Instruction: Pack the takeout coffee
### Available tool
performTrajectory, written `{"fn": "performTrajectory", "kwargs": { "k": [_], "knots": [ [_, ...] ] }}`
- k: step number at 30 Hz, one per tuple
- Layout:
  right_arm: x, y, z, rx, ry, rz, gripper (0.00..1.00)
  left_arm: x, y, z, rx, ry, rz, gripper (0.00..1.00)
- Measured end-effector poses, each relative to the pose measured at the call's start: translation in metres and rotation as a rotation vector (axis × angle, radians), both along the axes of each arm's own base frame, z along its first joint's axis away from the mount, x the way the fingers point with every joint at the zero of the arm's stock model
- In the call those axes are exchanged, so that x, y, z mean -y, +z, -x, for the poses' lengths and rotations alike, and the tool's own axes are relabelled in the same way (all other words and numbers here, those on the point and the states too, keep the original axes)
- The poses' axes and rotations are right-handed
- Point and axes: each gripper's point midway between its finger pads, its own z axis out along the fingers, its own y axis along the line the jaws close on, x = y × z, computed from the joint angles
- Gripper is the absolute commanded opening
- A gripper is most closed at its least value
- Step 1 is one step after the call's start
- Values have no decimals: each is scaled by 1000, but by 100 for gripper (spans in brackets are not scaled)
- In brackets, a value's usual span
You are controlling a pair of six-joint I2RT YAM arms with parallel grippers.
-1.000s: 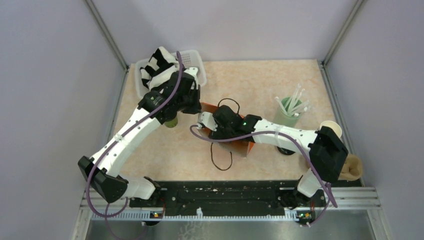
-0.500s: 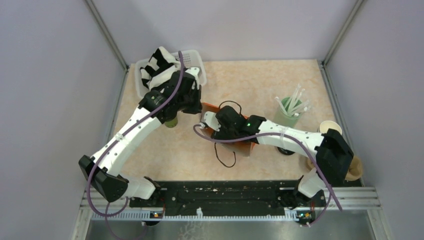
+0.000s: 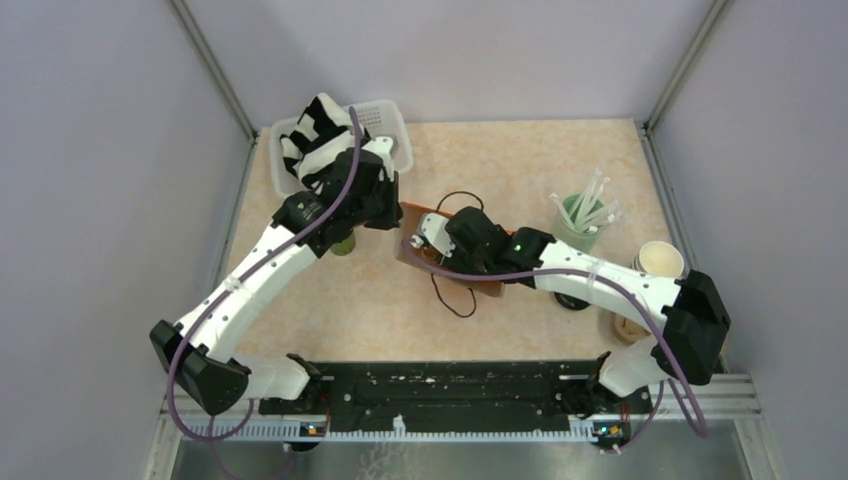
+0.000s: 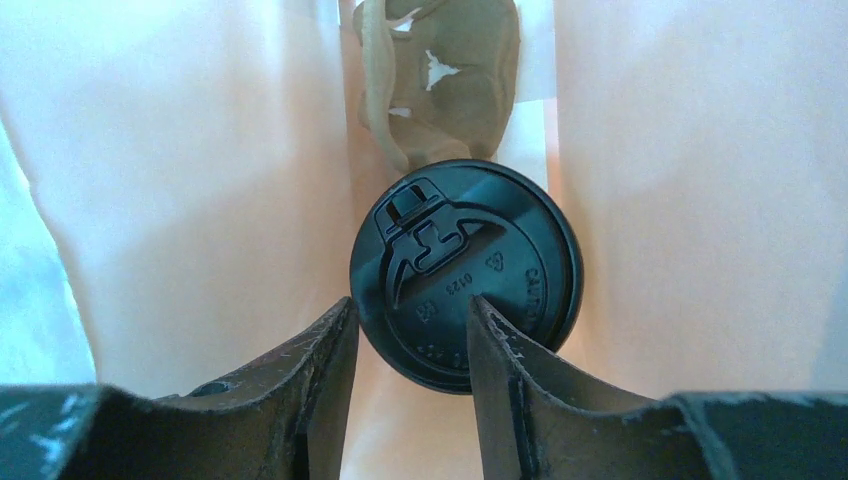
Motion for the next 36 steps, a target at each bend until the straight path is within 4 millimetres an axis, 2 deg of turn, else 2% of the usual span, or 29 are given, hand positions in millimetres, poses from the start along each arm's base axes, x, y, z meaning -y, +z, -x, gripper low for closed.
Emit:
{"fn": "performTrajectory", "kwargs": {
  "k": [3, 6, 12, 18, 23, 29, 36],
  "knots": [
    [2, 5, 0, 8, -21, -16, 59, -2, -2, 3, 30, -4, 20, 0],
    [1, 16, 1, 23, -39, -63, 64, -4, -3, 9, 81, -15, 60, 0],
    [-3, 38, 15, 42, -58, -217, 67, -15, 1, 27, 242, -37, 163, 0],
    [-14, 57, 32, 30, -62, -363, 69, -13, 21, 24, 329, -38, 220, 0],
    [-15, 74, 38, 30, -103, -452, 70, -10, 15, 24, 320, -45, 234, 0],
    [-8, 72, 37, 3, -209, -487, 71, -5, -2, 31, 278, -78, 240, 0],
    [-1, 62, 42, -107, -442, -588, 73, -2, -7, 36, 242, -84, 262, 0]
  ]
}}
